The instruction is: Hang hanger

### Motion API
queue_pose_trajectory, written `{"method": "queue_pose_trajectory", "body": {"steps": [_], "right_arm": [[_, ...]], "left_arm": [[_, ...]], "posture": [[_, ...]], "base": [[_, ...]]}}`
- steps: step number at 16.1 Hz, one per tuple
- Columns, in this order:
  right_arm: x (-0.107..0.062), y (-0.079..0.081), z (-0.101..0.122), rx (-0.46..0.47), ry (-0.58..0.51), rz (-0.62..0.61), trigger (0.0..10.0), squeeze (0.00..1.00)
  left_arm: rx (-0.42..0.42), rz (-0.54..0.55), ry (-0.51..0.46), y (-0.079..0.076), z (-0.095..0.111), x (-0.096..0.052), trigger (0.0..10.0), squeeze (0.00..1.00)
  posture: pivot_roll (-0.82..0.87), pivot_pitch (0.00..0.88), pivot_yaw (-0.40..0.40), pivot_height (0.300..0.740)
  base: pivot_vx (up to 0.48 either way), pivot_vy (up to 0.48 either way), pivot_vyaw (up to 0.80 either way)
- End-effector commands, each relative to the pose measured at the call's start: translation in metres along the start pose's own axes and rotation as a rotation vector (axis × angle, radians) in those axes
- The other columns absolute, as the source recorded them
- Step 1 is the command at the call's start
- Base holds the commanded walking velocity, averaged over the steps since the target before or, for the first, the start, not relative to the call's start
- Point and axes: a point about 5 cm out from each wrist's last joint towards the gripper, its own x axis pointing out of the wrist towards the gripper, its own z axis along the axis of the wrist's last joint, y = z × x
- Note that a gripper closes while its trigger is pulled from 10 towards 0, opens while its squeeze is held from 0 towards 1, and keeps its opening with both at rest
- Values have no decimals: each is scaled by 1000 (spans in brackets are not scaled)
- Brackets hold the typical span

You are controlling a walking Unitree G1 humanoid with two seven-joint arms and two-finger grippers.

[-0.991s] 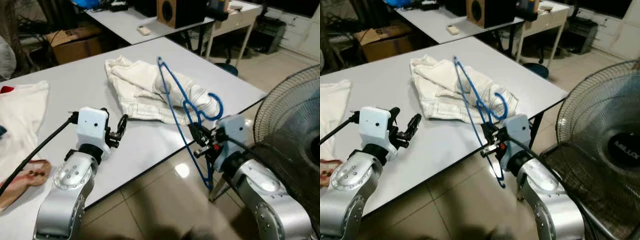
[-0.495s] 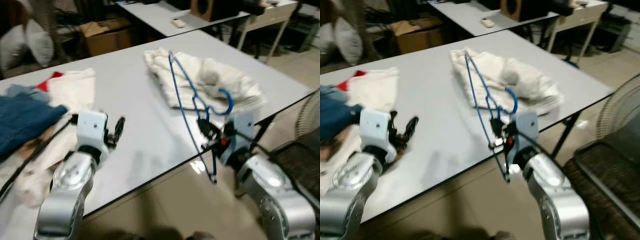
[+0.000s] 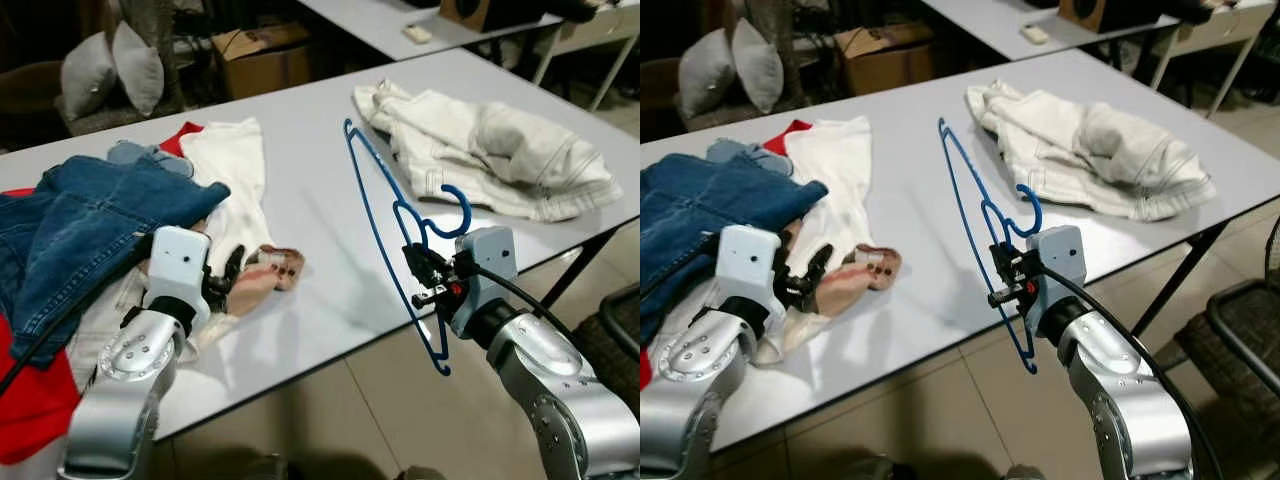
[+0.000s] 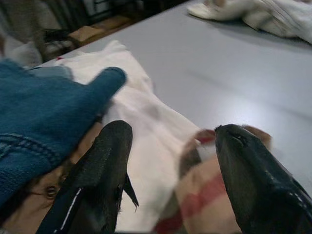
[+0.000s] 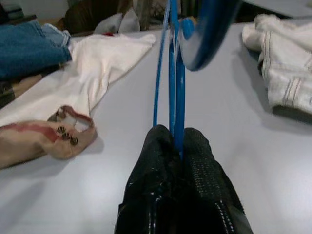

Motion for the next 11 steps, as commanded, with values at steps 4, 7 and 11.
{"method": "queue_pose_trajectory", "body": {"steps": [4,7,11], "right_arm": [[-3,-2,1,-20,10,43,10000,0],[-1,0,2,-17,-8,45,10000,0],[2,2,3,11,-10,50,10000,0]], "left_arm": [[58,-122,65,-2,-12,-12,10000,0],[211,-48,196,13,-32,-9,10000,0],[130,-215,259,-22,-44,18,10000,0]], "posture": [[-121,104,83,740],[-120,98,86,740],[-113,90,77,740]], "base": [[0,0,0],[0,0,0],[0,0,0]]}}
